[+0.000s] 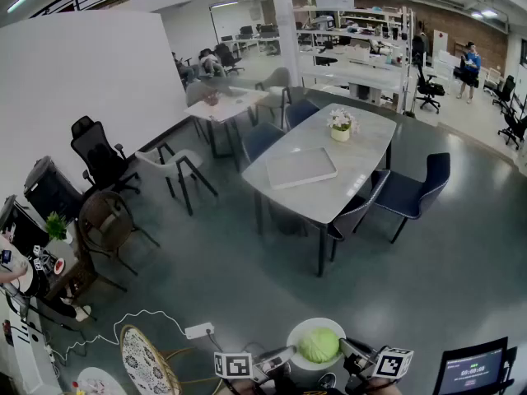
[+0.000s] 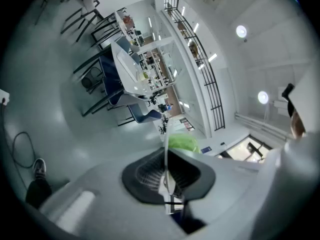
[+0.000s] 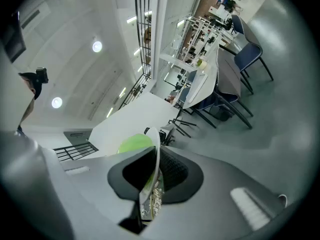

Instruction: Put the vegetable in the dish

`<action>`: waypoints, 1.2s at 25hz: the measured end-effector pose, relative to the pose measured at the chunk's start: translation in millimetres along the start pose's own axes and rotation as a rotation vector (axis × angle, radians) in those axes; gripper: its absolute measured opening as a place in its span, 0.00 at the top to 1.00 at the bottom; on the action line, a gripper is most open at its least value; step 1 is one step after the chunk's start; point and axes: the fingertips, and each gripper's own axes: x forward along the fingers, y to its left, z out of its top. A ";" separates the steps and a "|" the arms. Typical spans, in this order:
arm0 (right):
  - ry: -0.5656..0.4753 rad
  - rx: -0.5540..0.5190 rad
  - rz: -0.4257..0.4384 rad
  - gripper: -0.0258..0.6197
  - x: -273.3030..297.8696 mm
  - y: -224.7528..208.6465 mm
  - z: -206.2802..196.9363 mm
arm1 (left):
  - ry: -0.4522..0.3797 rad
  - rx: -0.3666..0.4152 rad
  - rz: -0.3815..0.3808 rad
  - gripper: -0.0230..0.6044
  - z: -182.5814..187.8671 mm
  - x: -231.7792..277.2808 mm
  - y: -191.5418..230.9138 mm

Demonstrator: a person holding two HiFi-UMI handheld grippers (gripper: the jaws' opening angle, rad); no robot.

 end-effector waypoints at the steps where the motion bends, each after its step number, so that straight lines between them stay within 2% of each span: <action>1: 0.001 -0.002 0.006 0.91 -5.8 -1.5 1.7 | -0.003 -0.004 0.004 0.94 -5.0 4.6 -0.9; 6: 0.016 0.006 0.001 0.91 -27.1 -12.8 0.0 | -0.016 -0.020 0.005 0.94 -26.6 17.8 -1.8; 11: 0.017 -0.031 -0.002 0.91 -24.4 -4.7 7.8 | -0.026 0.000 -0.019 0.94 -19.3 18.1 -6.9; 14: 0.008 -0.045 0.015 0.91 -16.7 12.0 1.4 | -0.037 0.019 -0.031 0.94 -15.2 1.5 -11.9; 19: 0.015 -0.072 0.047 0.92 18.3 28.8 -8.8 | -0.084 0.028 -0.054 0.94 2.5 -34.8 -4.3; 23: 0.018 -0.131 0.083 0.92 58.3 52.4 -3.9 | -0.116 0.059 -0.082 0.94 36.2 -59.6 -1.7; 25: 0.022 -0.128 0.059 0.92 73.7 56.7 -6.3 | -0.116 0.067 -0.088 0.94 49.5 -70.4 2.2; 30: -0.003 -0.142 -0.022 0.92 90.7 62.8 -25.0 | -0.075 0.033 -0.130 0.94 56.7 -89.8 18.2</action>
